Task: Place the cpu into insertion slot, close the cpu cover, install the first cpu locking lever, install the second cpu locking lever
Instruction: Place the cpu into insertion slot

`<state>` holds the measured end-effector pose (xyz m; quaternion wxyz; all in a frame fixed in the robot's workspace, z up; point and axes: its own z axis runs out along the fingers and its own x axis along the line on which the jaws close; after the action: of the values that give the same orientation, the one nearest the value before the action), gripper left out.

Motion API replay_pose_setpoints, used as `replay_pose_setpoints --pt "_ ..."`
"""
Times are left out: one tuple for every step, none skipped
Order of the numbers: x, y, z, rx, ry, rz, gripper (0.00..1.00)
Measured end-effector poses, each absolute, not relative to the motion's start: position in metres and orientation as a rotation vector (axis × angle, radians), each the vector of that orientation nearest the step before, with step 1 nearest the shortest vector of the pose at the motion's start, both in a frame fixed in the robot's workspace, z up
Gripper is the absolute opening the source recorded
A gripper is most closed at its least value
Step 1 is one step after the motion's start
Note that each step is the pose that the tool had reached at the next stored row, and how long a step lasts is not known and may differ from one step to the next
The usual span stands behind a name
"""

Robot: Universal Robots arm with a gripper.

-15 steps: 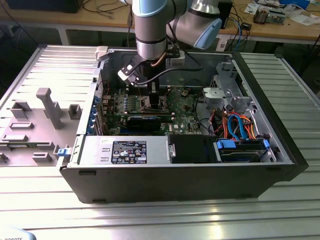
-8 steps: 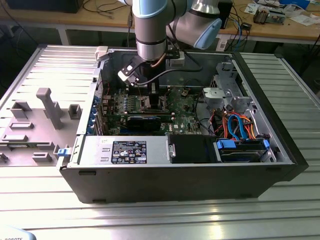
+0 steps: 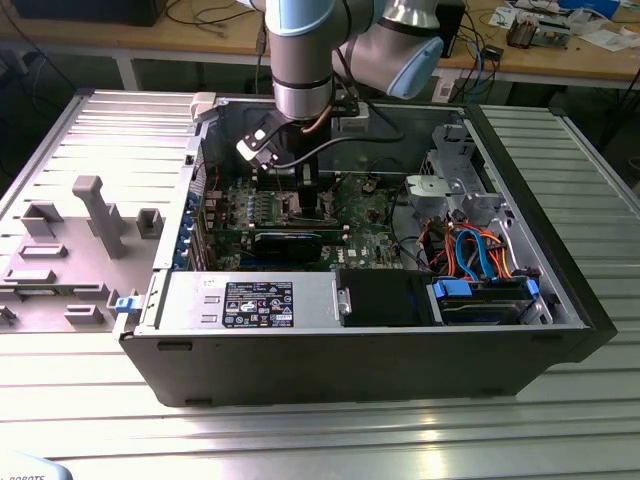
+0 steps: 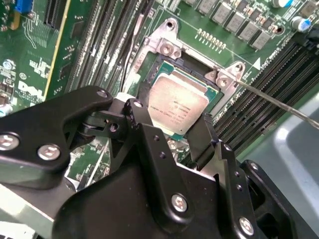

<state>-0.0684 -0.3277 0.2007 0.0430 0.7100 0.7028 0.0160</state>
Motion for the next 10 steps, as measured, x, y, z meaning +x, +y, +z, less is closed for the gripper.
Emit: replay_pose_setpoints --pt "-0.0676 -0.3277 0.2005 2.171 2.149 0.049 0.54" --pt "-0.0666 -0.3277 0.2003 2.172 2.148 0.049 0.54" --pt "-0.0662 -0.3277 0.2002 2.173 2.147 0.049 0.54" --pt "-0.0662 -0.3278 0.1992 2.174 2.146 0.049 0.54" --pt "-0.0665 -0.3280 0.1988 2.174 2.146 0.049 0.54" --pt "-0.0671 -0.3281 0.1985 2.173 2.147 0.049 0.54" --pt "-0.0684 -0.3283 0.1981 2.170 2.151 0.049 0.54" --pt "-0.0691 -0.3283 0.1979 2.167 2.154 0.049 0.54" --pt "-0.0693 -0.3283 0.1977 2.166 2.155 0.049 0.54" --pt "-0.0693 -0.3283 0.1973 2.166 2.155 0.049 0.54"
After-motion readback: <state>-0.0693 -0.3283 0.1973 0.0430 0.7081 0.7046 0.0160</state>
